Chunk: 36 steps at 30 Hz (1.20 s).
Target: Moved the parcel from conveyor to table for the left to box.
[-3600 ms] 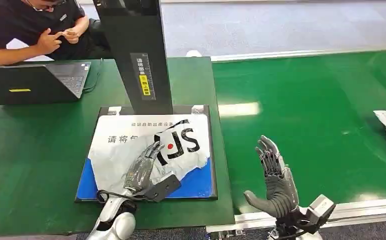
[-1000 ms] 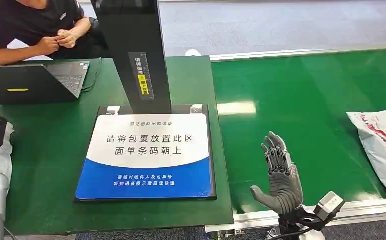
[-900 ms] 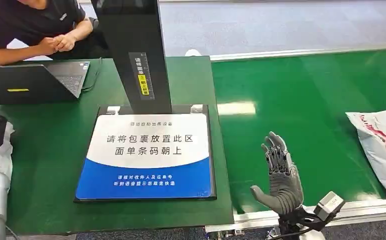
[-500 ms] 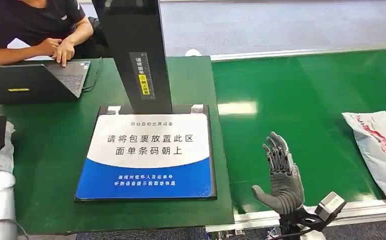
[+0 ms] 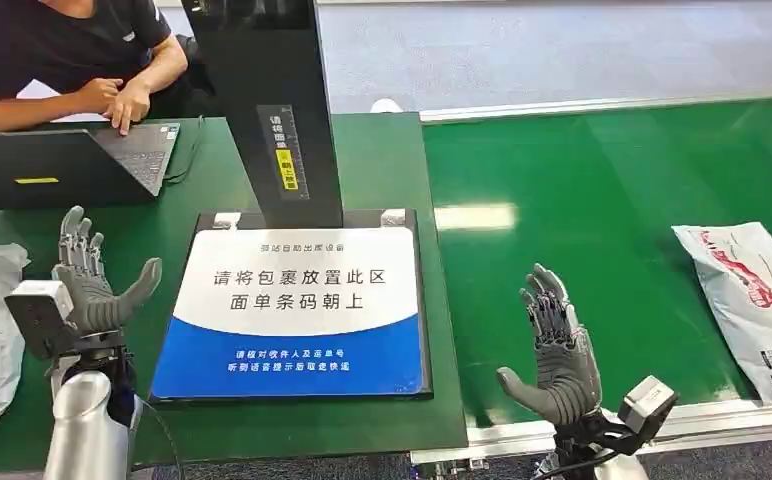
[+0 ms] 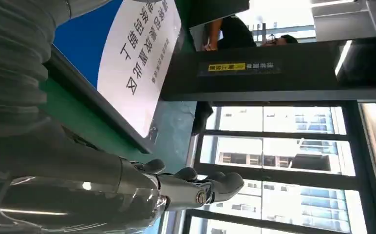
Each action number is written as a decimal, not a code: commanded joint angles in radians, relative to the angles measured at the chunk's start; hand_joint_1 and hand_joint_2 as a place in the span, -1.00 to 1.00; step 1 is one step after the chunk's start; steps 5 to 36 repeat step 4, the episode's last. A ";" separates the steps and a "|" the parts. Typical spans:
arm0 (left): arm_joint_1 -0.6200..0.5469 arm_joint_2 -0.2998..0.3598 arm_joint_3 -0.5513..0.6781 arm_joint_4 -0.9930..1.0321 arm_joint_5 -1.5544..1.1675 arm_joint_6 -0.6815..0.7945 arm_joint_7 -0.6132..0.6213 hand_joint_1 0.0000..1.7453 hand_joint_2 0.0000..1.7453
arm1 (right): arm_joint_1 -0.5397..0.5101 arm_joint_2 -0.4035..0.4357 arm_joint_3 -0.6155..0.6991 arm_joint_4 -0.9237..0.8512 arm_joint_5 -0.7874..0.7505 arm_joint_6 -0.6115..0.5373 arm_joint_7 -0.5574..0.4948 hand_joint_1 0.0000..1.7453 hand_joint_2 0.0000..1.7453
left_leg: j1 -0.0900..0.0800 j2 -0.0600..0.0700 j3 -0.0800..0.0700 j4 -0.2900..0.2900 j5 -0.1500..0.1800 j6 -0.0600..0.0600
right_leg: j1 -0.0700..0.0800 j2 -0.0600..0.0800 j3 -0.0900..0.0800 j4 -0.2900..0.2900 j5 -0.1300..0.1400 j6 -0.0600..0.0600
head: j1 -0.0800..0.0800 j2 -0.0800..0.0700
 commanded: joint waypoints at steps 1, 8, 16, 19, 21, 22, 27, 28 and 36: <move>0.010 -0.062 -0.077 0.023 0.044 -0.143 0.018 -1.00 1.00 | -0.023 0.005 0.005 0.052 -0.004 -0.005 0.004 -1.00 1.00 | 0.000 -0.002 0.001 -0.001 0.000 0.000 | 0.000 -0.002 0.001 0.000 0.000 -0.001 | 0.000 0.000; 0.015 -0.089 -0.164 0.154 0.059 -0.200 0.006 -1.00 1.00 | -0.025 0.006 0.010 0.064 -0.006 -0.011 0.011 -1.00 1.00 | 0.001 -0.003 0.003 -0.002 0.001 0.000 | -0.001 -0.003 0.003 -0.001 0.000 -0.001 | 0.000 0.000; 0.015 -0.089 -0.164 0.154 0.059 -0.200 0.006 -1.00 1.00 | -0.025 0.006 0.010 0.064 -0.006 -0.011 0.011 -1.00 1.00 | 0.001 -0.003 0.003 -0.002 0.001 0.000 | -0.001 -0.003 0.003 -0.001 0.000 -0.001 | 0.000 0.000; 0.015 -0.089 -0.164 0.154 0.059 -0.200 0.006 -1.00 1.00 | -0.025 0.006 0.010 0.064 -0.006 -0.011 0.011 -1.00 1.00 | 0.001 -0.003 0.003 -0.002 0.001 0.000 | -0.001 -0.003 0.003 -0.001 0.000 -0.001 | 0.000 0.000; 0.015 -0.089 -0.164 0.154 0.059 -0.200 0.006 -1.00 1.00 | -0.025 0.006 0.010 0.064 -0.006 -0.011 0.011 -1.00 1.00 | 0.001 -0.003 0.003 -0.002 0.001 0.000 | -0.001 -0.003 0.003 -0.001 0.000 -0.001 | 0.000 0.000; 0.015 -0.089 -0.164 0.154 0.059 -0.200 0.006 -1.00 1.00 | -0.025 0.006 0.010 0.064 -0.006 -0.011 0.011 -1.00 1.00 | 0.001 -0.003 0.003 -0.002 0.001 0.000 | -0.001 -0.003 0.003 -0.001 0.000 -0.001 | 0.000 0.000; 0.015 -0.089 -0.164 0.154 0.059 -0.200 0.006 -1.00 1.00 | -0.025 0.006 0.010 0.064 -0.006 -0.011 0.011 -1.00 1.00 | 0.001 -0.003 0.003 -0.002 0.001 0.000 | -0.001 -0.003 0.003 -0.001 0.000 -0.001 | 0.000 0.000; 0.015 -0.089 -0.164 0.154 0.059 -0.200 0.006 -1.00 1.00 | -0.025 0.006 0.010 0.064 -0.006 -0.011 0.011 -1.00 1.00 | 0.001 -0.003 0.003 -0.002 0.001 0.000 | -0.001 -0.003 0.003 -0.001 0.000 -0.001 | 0.000 0.000; 0.015 -0.089 -0.164 0.154 0.059 -0.200 0.006 -1.00 1.00 | -0.025 0.006 0.010 0.064 -0.006 -0.011 0.011 -1.00 1.00 | 0.001 -0.003 0.003 -0.002 0.001 0.000 | -0.001 -0.003 0.003 -0.001 0.000 -0.001 | 0.000 0.000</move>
